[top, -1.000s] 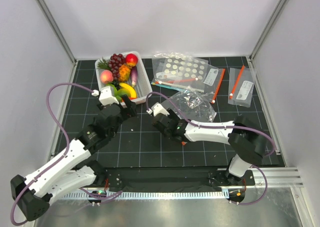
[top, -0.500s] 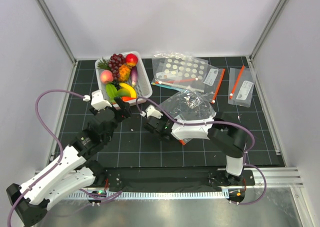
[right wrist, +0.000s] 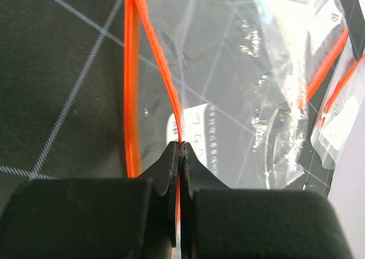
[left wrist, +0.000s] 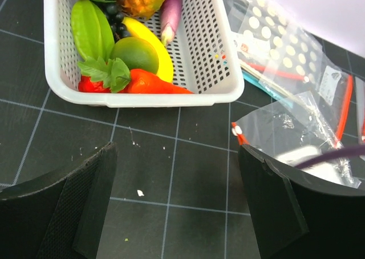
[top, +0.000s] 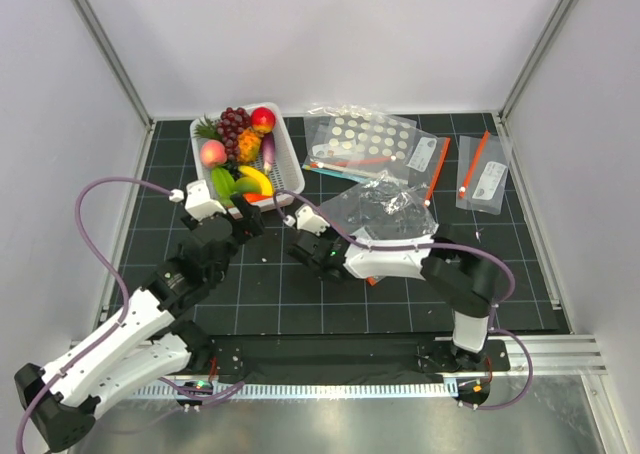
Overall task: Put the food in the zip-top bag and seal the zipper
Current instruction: Pick up the zipper food storage bag at the center of the board.
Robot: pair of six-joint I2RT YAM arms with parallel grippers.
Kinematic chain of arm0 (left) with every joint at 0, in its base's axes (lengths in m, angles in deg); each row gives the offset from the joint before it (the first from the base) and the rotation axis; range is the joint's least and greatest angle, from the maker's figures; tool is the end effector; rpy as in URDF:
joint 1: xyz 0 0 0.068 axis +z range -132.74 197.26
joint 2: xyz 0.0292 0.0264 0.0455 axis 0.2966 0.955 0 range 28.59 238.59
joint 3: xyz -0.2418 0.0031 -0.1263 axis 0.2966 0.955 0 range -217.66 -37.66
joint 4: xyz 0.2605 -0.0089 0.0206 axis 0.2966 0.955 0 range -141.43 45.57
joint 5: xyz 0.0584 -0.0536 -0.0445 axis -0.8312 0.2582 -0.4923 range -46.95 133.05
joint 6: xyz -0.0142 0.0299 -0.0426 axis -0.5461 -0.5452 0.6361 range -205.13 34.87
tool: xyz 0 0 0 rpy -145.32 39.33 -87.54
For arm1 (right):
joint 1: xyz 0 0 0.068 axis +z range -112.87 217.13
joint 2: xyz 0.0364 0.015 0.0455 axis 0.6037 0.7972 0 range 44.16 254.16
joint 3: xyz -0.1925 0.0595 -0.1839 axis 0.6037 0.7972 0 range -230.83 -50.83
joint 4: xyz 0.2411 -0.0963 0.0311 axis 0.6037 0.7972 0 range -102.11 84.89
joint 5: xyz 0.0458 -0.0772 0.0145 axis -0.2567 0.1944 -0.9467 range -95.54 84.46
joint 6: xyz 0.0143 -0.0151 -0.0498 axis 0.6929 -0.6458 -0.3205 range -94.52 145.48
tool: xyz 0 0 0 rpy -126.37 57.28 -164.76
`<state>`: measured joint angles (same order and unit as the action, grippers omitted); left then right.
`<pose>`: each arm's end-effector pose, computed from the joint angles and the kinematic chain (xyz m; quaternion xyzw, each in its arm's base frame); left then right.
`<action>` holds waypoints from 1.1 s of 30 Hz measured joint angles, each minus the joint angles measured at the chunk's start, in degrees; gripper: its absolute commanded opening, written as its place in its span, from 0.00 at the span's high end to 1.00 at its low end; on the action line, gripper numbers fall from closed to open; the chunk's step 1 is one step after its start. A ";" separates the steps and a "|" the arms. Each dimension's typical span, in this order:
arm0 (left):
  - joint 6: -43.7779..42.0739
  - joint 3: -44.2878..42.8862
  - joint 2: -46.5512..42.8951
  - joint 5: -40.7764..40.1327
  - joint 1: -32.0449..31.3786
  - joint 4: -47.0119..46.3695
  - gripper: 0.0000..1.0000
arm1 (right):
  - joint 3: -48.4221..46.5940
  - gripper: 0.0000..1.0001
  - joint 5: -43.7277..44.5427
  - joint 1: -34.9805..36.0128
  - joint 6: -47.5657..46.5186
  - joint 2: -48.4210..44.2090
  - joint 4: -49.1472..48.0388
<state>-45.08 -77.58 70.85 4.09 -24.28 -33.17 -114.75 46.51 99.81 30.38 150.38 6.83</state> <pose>0.1400 -0.0940 0.3052 -0.1797 0.7775 -0.1430 0.5854 0.1908 0.3082 0.1623 -0.3251 0.8148 -0.2291 0.4218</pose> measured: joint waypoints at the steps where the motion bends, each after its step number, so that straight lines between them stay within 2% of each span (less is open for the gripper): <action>1: 0.00 0.00 0.50 0.02 0.00 0.00 0.10 | 0.87 0.99 0.09 0.00 0.26 -1.66 -0.13; 7: -0.28 0.00 3.78 2.23 0.00 -0.72 0.11 | 5.40 0.99 0.24 -0.17 2.60 -14.99 -2.01; 13: -1.99 0.00 8.79 9.01 0.00 -4.35 0.10 | 9.11 0.99 -0.46 -0.59 4.68 -23.85 -5.29; 23: -3.91 -0.02 12.76 13.94 0.00 -6.34 0.02 | 12.61 0.99 -2.05 -1.66 7.63 -26.86 -7.39; 33: -5.18 -3.37 14.10 8.33 0.00 -3.63 0.00 | 14.43 0.99 -2.67 -2.95 8.85 -31.61 -8.66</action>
<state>-50.26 -80.95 84.95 12.41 -24.28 -36.80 -100.33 43.84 96.86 39.23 118.77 -1.83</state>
